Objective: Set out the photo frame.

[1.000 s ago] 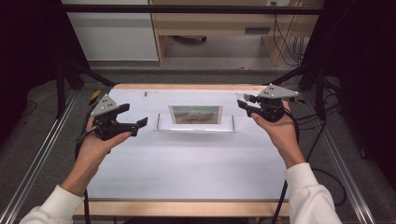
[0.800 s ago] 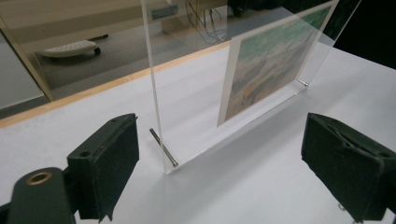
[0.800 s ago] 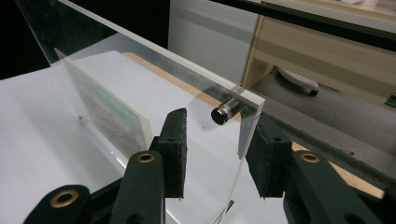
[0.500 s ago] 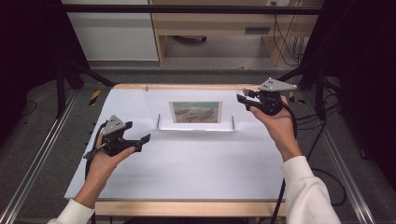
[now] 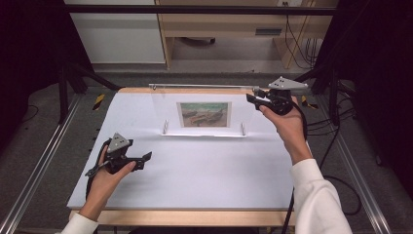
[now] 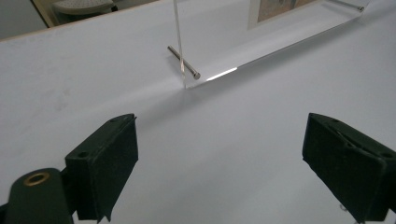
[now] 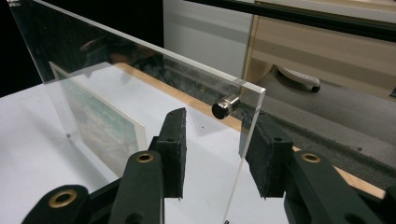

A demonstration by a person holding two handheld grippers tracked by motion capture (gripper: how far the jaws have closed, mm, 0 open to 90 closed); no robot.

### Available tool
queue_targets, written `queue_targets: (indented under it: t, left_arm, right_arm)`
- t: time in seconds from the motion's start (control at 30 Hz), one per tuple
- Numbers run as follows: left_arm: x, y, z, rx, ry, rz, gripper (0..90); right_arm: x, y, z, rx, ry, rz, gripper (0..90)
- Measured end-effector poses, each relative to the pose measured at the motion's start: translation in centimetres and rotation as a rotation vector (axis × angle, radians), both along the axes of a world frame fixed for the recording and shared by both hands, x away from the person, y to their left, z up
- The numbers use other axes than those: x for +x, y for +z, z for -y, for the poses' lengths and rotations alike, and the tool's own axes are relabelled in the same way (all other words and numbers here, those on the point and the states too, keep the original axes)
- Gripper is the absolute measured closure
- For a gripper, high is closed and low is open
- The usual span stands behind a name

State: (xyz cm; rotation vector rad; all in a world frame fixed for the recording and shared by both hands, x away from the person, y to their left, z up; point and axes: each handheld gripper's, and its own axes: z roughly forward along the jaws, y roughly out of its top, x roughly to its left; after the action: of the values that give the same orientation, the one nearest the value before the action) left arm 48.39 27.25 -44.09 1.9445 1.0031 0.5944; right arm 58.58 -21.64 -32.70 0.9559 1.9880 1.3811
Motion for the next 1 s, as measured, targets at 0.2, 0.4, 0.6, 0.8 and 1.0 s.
queue_targets:
  t: [0.2, 0.4, 0.6, 0.8, 1.0]
  left_arm:
    - [-0.6, -0.6, -0.5, 0.029, 0.016, -0.014, 10.4]
    - [-0.7, -1.0, -1.2, 0.019, 0.027, -0.019, 10.3]
    - [-0.9, -1.3, -1.5, 0.026, 0.023, -0.027, 10.3]
    - [-1.0, -1.4, -1.5, 0.036, 0.016, -0.027, 10.3]
    - [-1.1, -1.4, -1.5, 0.044, 0.011, -0.029, 10.3]
  right_arm:
    - [0.7, 0.0, -0.1, 0.009, -0.015, -0.009, 61.0]
    - [1.3, -0.2, -0.1, 0.019, -0.028, -0.021, 61.4]
    - [1.8, -0.4, -0.1, 0.037, -0.037, -0.027, 61.5]
    - [2.3, -0.5, 0.0, 0.055, -0.043, -0.034, 61.6]
    - [2.4, -0.5, 0.0, 0.062, -0.046, -0.043, 61.5]
